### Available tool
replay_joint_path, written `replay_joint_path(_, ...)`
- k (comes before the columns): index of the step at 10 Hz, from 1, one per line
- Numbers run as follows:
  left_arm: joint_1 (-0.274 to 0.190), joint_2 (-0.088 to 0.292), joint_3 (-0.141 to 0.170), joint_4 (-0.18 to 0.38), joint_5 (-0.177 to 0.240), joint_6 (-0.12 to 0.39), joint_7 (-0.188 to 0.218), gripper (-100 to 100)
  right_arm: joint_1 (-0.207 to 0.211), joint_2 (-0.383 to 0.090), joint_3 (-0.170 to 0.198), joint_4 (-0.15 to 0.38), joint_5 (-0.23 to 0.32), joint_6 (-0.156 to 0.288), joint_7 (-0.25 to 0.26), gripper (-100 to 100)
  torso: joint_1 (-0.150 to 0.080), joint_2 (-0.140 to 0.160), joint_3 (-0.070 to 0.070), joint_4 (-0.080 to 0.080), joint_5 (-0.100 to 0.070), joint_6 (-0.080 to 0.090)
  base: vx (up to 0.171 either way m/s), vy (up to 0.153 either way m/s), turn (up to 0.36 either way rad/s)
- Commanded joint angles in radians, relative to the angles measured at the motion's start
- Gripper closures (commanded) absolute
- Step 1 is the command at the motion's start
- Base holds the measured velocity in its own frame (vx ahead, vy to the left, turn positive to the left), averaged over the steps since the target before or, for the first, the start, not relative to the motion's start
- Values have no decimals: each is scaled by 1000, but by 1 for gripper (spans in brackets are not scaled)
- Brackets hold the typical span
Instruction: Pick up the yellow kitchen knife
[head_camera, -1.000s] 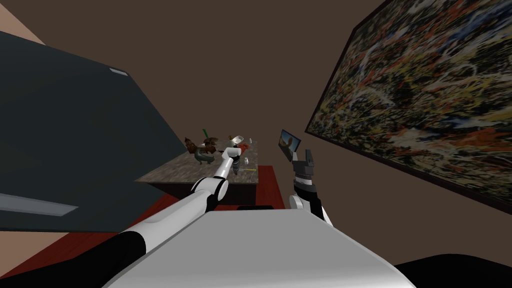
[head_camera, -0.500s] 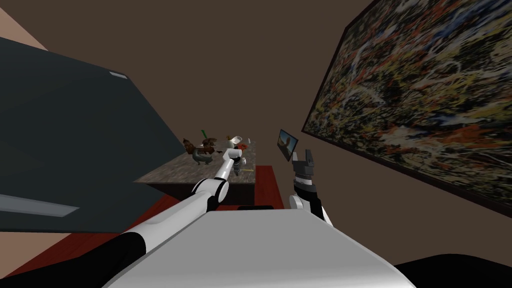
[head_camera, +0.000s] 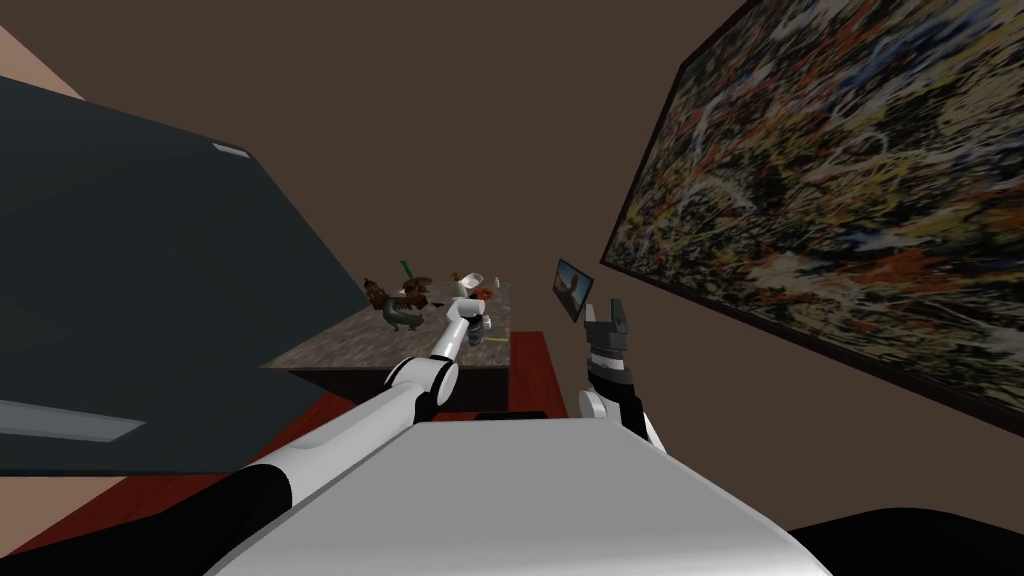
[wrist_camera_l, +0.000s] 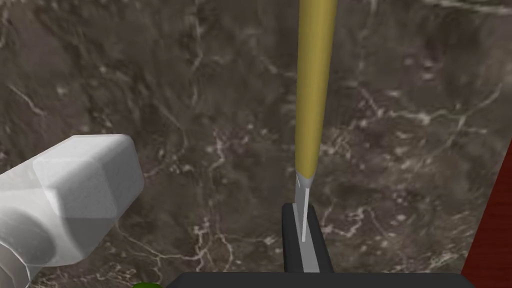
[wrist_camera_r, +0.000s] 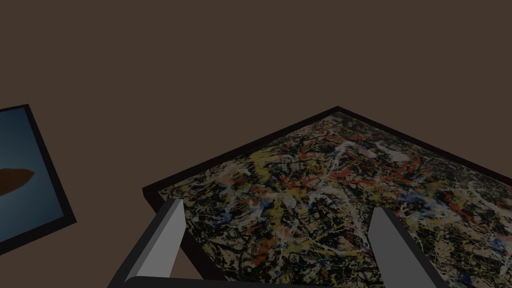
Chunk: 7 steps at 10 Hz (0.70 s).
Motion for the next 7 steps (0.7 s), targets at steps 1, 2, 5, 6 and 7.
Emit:
replay_joint_path(1,0,0,0,0,0,0,0,100,0,0,0,0,0,0,0,0,0,0,0,0,0,0,-4,0,-24)
replay_joint_path(2,0,-2,-1,1,0,2,-3,100,0,0,0,0,0,0,0,0,1,0,0,1,0,-2,0,0,0)
replay_joint_path(5,-8,5,7,-27,0,46,16,100,0,0,0,0,0,0,0,0,2,0,1,1,0,-2,0,0,34)
replay_joint_path(6,-6,3,6,-21,0,34,13,100,0,0,0,0,0,0,0,0,2,1,1,1,0,-1,1,1,10)
replay_joint_path(7,-7,4,7,-22,-1,37,15,0,0,0,0,0,0,0,0,0,2,1,1,1,0,-1,0,0,0)
